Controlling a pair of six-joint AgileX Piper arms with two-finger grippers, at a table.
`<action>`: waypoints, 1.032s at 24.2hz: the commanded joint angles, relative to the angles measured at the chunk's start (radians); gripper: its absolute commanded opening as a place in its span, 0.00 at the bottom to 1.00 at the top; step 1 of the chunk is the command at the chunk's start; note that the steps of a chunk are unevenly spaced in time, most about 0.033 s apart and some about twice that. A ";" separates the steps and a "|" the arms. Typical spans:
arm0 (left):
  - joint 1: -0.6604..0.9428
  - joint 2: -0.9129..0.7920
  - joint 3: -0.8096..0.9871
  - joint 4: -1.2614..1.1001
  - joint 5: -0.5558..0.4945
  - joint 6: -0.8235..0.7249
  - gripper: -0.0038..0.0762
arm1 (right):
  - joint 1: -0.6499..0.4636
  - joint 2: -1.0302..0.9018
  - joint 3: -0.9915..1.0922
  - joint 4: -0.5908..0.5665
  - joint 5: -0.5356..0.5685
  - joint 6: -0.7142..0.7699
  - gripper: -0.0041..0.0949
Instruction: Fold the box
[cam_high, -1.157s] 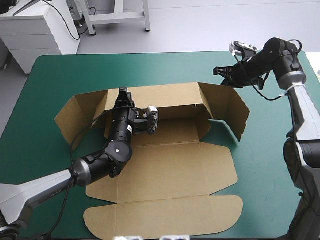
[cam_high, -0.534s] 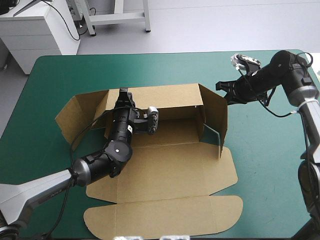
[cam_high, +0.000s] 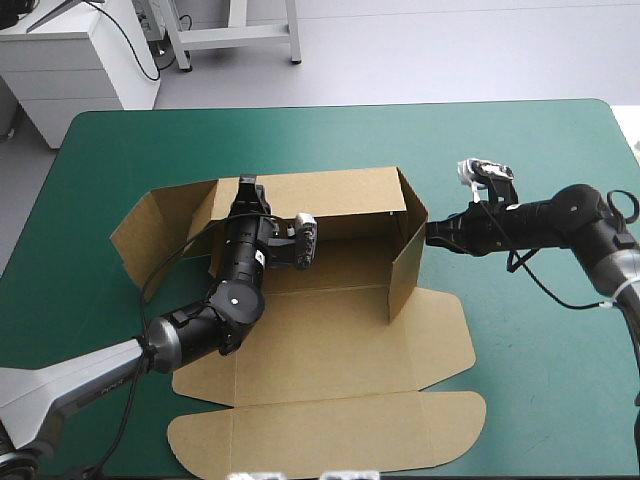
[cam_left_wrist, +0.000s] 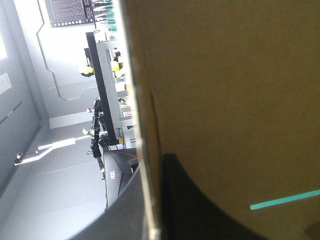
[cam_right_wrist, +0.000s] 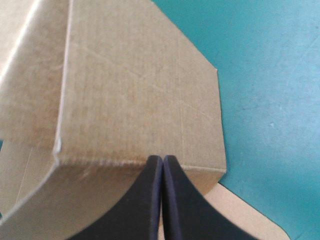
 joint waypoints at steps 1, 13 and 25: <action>0.001 -0.027 -0.021 0.011 0.008 0.009 0.04 | 0.003 -0.080 0.066 0.160 -0.057 -0.219 0.02; 0.001 -0.027 -0.021 0.011 0.008 0.009 0.04 | 0.003 -0.106 0.111 0.134 0.000 -0.510 0.06; 0.001 -0.027 -0.021 0.011 0.008 0.009 0.04 | 0.003 -0.106 0.110 -0.007 -0.209 -0.584 0.70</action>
